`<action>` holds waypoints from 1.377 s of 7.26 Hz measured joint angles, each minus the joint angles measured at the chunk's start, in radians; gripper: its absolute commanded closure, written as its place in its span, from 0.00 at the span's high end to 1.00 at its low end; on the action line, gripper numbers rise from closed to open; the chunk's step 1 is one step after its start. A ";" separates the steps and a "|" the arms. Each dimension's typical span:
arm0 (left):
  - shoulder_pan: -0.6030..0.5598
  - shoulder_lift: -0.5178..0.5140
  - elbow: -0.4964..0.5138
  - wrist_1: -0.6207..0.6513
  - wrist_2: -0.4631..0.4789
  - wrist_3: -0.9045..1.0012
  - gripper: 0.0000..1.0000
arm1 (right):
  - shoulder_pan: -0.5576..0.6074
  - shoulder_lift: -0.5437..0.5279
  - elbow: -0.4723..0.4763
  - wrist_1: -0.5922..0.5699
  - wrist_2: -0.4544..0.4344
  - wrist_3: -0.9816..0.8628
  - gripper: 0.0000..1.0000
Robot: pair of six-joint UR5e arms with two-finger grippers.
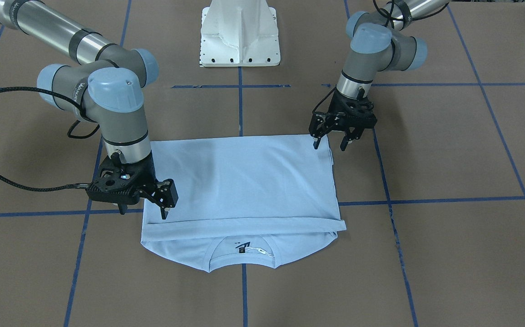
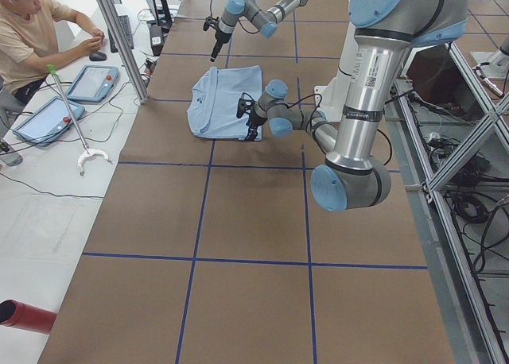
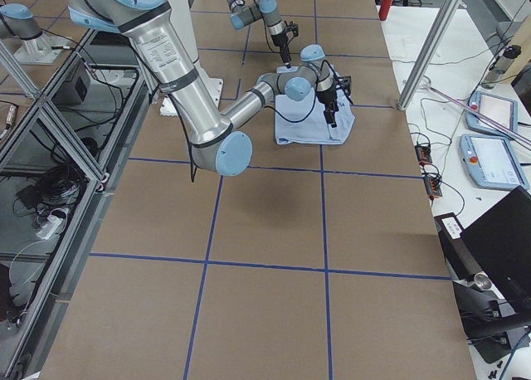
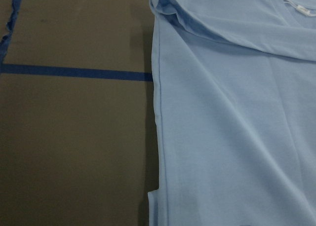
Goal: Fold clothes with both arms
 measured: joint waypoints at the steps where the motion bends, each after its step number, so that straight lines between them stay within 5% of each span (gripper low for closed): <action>1: 0.010 0.001 -0.002 0.001 0.003 -0.001 0.51 | 0.000 -0.003 0.002 0.000 0.000 0.000 1.00; 10: 0.061 0.033 -0.007 0.003 0.007 -0.001 0.46 | 0.000 -0.010 0.015 0.000 -0.002 0.003 1.00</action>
